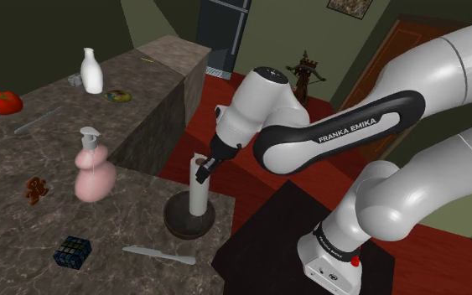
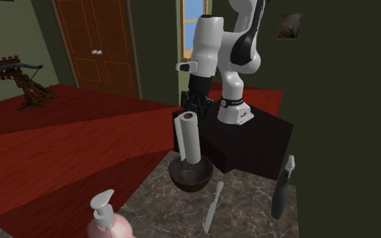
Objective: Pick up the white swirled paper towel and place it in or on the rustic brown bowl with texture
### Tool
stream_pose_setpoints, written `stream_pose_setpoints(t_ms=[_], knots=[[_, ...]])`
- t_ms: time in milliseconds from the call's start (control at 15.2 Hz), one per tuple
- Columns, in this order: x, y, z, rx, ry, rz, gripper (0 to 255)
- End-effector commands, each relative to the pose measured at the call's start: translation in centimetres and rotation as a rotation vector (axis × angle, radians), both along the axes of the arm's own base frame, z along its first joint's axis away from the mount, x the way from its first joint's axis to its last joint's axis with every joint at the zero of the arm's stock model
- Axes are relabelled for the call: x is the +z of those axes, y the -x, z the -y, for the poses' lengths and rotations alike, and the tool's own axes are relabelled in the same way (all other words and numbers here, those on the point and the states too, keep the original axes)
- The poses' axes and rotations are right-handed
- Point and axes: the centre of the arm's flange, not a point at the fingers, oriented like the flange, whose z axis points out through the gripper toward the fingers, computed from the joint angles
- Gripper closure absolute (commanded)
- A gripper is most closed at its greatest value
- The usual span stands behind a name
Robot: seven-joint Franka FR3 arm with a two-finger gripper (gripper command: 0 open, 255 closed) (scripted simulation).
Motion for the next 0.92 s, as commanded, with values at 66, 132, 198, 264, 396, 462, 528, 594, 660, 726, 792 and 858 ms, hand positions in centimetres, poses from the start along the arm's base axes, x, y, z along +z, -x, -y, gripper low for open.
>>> stream_pose_setpoints(t_ms=[66,132,198,264,396,462,528,594,660,726,792,858], knots=[[-1.5,-0.1,0.1,0.000,0.000,0.001,255],[-2.0,-0.1,0.1,0.000,0.000,0.001,255],[-2.0,-0.1,0.1,0.000,0.000,0.001,255],[-2.0,0.0,0.1,0.000,0.000,0.001,255],[-2.0,-0.1,0.1,0.000,0.000,0.001,255],[-2.0,-0.1,0.1,0.000,0.000,0.001,255],[-2.0,-0.1,0.1,0.000,0.000,0.001,255],[-2.0,-0.1,0.1,0.000,0.000,0.001,255],[-2.0,-0.1,0.1,0.000,0.000,0.001,255],[-2.0,-0.1,0.1,0.000,0.000,0.001,0],[-2.0,-0.1,0.1,0.000,0.000,0.001,0],[-2.0,-0.1,0.1,0.000,0.000,0.001,0]])
